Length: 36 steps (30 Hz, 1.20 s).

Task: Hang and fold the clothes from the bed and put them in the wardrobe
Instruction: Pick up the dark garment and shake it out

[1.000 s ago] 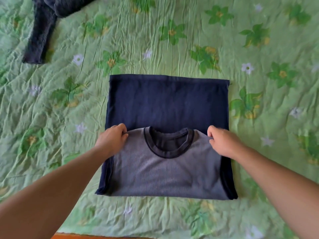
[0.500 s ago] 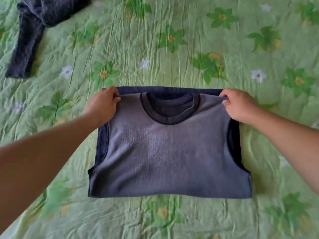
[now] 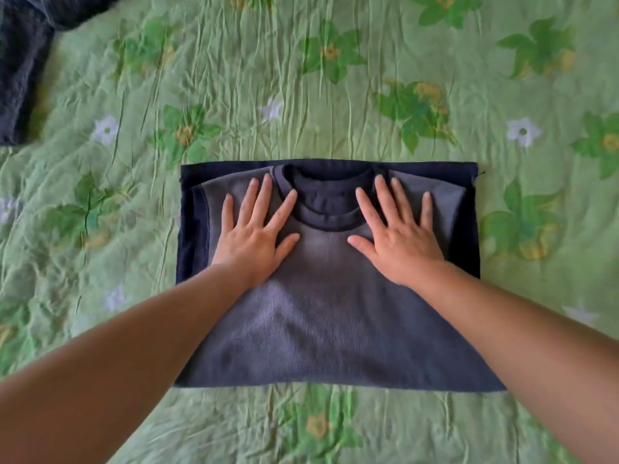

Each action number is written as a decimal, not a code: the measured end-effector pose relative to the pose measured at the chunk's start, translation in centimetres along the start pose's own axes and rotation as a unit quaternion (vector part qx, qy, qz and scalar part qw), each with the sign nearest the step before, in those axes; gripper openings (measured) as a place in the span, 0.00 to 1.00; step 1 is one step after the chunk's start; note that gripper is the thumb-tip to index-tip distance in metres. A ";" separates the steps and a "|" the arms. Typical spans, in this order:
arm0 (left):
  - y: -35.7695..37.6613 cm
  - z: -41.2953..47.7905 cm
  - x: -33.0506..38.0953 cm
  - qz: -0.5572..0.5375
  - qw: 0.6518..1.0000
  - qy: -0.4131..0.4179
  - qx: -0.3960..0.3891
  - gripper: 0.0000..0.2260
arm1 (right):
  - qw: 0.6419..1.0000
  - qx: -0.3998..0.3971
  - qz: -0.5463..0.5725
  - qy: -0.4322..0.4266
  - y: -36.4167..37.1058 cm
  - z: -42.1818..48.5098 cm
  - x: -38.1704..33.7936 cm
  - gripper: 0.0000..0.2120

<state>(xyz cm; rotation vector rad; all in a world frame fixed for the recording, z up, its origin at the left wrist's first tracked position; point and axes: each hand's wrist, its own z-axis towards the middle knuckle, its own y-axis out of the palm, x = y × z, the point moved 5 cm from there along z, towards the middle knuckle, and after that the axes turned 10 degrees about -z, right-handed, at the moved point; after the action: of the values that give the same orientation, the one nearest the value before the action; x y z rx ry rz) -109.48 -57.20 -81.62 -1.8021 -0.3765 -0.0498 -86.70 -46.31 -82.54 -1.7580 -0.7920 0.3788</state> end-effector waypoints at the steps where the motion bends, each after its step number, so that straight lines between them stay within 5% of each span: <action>1: 0.3 0.4 -0.2 0.006 1.000 -0.004 -0.004 0.31 | 1.000 -0.005 -0.007 -0.004 0.5 0.4 0.1 0.38; 7: 0.1 -3.1 1.2 -0.030 0.999 -0.015 0.031 0.30 | 0.998 0.051 0.040 0.000 0.1 -4.3 -1.3 0.37; 12: 4.9 -14.3 4.0 0.015 0.991 0.129 0.014 0.32 | 0.994 0.065 -0.008 -0.085 3.7 -13.8 -5.6 0.39; 17: 5.8 -14.6 3.5 0.033 0.993 0.116 0.017 0.30 | 0.995 0.052 -0.017 -0.078 3.5 -13.2 -5.7 0.38; 27: 3.3 -21.1 -5.0 0.008 0.995 -0.101 -0.026 0.32 | 1.000 -0.005 -0.030 -0.005 4.8 -19.1 1.2 0.38; 32: 3.4 -21.3 -5.2 -0.032 0.992 -0.119 -0.028 0.33 | 0.994 -0.074 -0.039 0.068 5.2 -20.6 2.0 0.41; 36: 2.3 -20.9 -4.2 -0.086 0.984 -0.154 0.004 0.33 | 0.994 -0.052 -0.003 0.092 3.8 -19.0 0.8 0.38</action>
<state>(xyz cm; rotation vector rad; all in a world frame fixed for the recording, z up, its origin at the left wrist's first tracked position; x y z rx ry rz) -109.41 -78.55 -79.16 -1.7670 -0.7523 0.1103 -73.37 -60.02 -79.65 -1.8572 -0.6956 0.1712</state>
